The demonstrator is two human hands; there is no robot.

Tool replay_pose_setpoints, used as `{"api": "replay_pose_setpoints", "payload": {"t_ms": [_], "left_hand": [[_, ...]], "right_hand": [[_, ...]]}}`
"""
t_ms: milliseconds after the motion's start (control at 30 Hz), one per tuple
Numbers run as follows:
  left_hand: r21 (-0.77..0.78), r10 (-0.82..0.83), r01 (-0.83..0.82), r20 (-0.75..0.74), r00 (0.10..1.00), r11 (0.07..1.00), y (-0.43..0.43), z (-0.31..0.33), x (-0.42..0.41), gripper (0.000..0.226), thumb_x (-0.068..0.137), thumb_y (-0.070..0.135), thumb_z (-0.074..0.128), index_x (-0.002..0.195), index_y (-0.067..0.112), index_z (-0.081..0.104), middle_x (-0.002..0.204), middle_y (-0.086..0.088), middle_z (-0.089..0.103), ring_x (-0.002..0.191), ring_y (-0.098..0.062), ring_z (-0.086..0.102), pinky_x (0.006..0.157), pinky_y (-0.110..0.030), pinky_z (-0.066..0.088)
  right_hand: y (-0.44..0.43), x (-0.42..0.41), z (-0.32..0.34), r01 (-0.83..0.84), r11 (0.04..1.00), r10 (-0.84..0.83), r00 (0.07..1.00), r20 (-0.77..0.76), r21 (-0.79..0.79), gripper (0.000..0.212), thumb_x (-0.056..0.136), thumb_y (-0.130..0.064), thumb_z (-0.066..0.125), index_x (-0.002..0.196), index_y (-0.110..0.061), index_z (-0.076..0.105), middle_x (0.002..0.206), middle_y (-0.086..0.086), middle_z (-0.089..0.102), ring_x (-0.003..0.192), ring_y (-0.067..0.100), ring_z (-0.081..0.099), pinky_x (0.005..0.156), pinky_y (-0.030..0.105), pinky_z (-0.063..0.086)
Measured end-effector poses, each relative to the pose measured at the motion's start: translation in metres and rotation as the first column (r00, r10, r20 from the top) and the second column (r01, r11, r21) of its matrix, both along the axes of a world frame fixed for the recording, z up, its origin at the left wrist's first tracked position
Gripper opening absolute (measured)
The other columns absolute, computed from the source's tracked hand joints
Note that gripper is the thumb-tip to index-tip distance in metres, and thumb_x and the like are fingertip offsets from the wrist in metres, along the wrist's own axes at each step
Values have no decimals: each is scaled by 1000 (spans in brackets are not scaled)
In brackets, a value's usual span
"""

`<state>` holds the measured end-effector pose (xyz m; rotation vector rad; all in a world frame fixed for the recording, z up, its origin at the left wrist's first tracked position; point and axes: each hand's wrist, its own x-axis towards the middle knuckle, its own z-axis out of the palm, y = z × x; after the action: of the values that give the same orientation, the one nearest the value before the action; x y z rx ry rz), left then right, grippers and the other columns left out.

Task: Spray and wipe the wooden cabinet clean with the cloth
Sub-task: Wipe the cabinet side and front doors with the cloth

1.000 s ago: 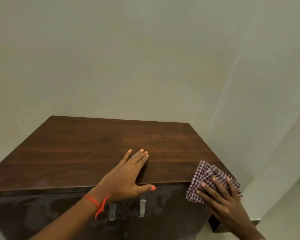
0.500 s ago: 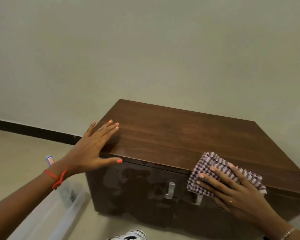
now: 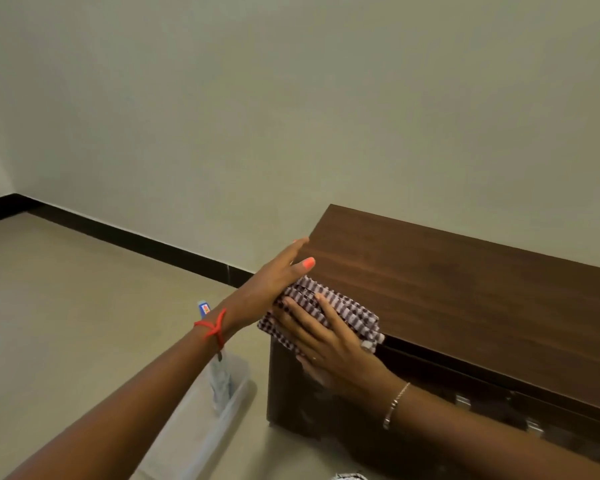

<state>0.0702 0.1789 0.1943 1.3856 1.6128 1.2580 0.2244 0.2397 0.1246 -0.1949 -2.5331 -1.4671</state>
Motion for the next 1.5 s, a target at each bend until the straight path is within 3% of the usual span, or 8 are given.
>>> {"api": "replay_pose_setpoints", "payload": {"t_ms": [167, 400, 500, 633, 833, 1100, 1333, 1500], "left_hand": [[-13, 53, -55, -81, 995, 998, -4, -2, -18, 76, 75, 66, 41, 142, 39, 19, 154, 9, 13, 138, -12, 16, 103, -28, 18], [32, -56, 73, -372, 926, 997, -15, -3, -5, 84, 80, 55, 55, 145, 34, 6, 153, 16, 0, 126, 9, 1, 105, -23, 9], [-7, -135, 169, -637, 759, 986, -12, -6, 1, 93, 78, 55, 59, 147, 27, 3, 147, 21, -7, 126, 15, -14, 110, -23, -9], [10, -120, 245, -852, 510, 970, 4, -18, -3, 98, 75, 64, 55, 147, 20, 6, 155, 7, 2, 136, 3, -11, 113, -30, -13], [55, -69, 233, -869, 490, 971, 18, -22, -5, 95, 76, 65, 52, 147, 17, 11, 155, 3, 11, 140, -5, -1, 113, -30, -8], [81, -67, 248, -842, 536, 965, 19, -23, -5, 93, 77, 62, 54, 146, 16, 13, 155, 2, 13, 141, -7, 0, 115, -31, -3], [92, -50, 242, -850, 524, 966, 15, -20, -2, 90, 76, 61, 55, 145, 16, 21, 152, 0, 23, 140, -8, 12, 110, -21, -3], [79, -43, 234, -879, 475, 969, 15, -21, -2, 88, 77, 61, 54, 144, 14, 23, 151, -2, 27, 139, -11, 18, 111, -23, 3]], "right_hand": [[-6, -30, -15, 29, 993, -27, 999, -19, 117, 69, 91, -42, 25, 148, -7, 4, 155, 14, 10, 143, 29, 9, 112, 54, 4], [-5, -8, -38, -57, 991, 54, 998, 24, 121, 67, 89, -28, 25, 148, -7, 0, 154, 18, -3, 143, 27, 2, 115, 49, -3], [-1, 24, -59, -35, 998, 29, 990, 135, 49, 74, 86, -32, 39, 148, -10, 4, 156, 9, 6, 144, 23, 6, 115, 46, -3], [2, 53, -64, 42, 989, -40, 999, 18, -139, 85, 77, -34, 54, 148, -11, 12, 156, 3, 11, 143, 18, 5, 117, 41, -8], [-14, 11, -67, 23, 968, -35, 998, -45, -251, 80, 75, -35, 55, 145, -12, 25, 153, 3, 24, 141, 15, 15, 116, 41, -9], [-13, 7, -109, 121, 981, -89, 976, 198, -154, 81, 81, -40, 51, 147, -9, 16, 155, 9, 12, 143, 21, 5, 114, 45, -15], [-16, 14, -87, 68, 958, -104, 988, -115, -279, 78, 79, -40, 49, 146, -13, 19, 155, 2, 15, 142, 18, 8, 116, 40, -9], [-20, -19, -123, 66, 987, -44, 989, 144, -149, 80, 75, -35, 55, 145, -15, 22, 152, 2, 13, 142, 17, 3, 114, 45, -16]]}}
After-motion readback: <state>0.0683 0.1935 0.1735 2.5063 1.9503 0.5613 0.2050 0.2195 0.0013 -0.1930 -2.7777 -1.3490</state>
